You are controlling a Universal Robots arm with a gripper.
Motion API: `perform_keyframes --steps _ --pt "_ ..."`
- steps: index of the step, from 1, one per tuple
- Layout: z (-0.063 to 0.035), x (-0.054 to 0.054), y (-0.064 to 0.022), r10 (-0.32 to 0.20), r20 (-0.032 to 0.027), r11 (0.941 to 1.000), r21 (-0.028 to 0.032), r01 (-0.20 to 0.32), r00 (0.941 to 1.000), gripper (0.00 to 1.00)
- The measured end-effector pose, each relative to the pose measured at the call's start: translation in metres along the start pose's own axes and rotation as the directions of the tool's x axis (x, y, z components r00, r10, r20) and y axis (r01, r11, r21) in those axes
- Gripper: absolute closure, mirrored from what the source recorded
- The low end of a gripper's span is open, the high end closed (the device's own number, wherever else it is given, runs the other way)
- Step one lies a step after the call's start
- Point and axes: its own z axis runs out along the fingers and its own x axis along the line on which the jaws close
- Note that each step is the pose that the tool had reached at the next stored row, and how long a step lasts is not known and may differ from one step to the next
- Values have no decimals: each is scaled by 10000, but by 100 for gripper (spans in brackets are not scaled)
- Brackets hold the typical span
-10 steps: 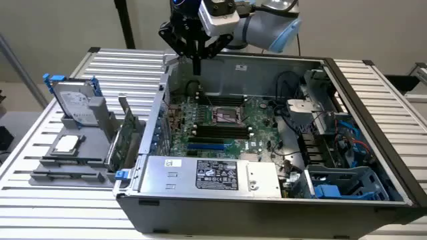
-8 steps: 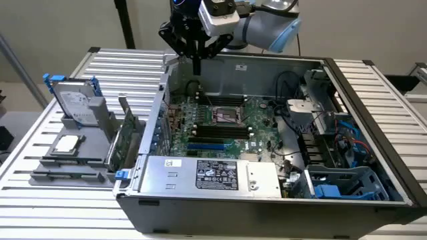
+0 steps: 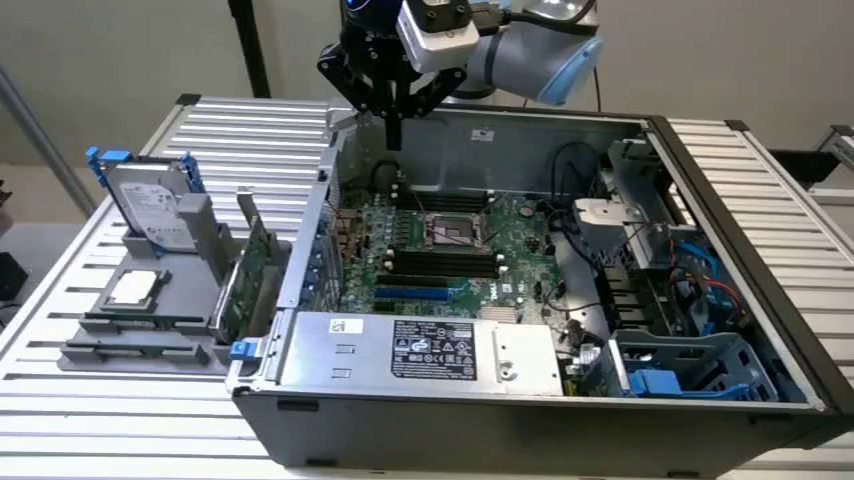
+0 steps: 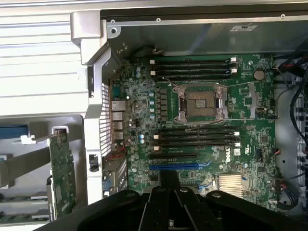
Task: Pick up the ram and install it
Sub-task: 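Reach for the ram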
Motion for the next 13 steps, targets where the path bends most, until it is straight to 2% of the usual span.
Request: perform_keyframes --steps 5,13 --pt "-2 10 -24 0 -1 10000 2 0 10000 100" --pt "-10 159 -259 0 1 10000 3 0 10000 100"
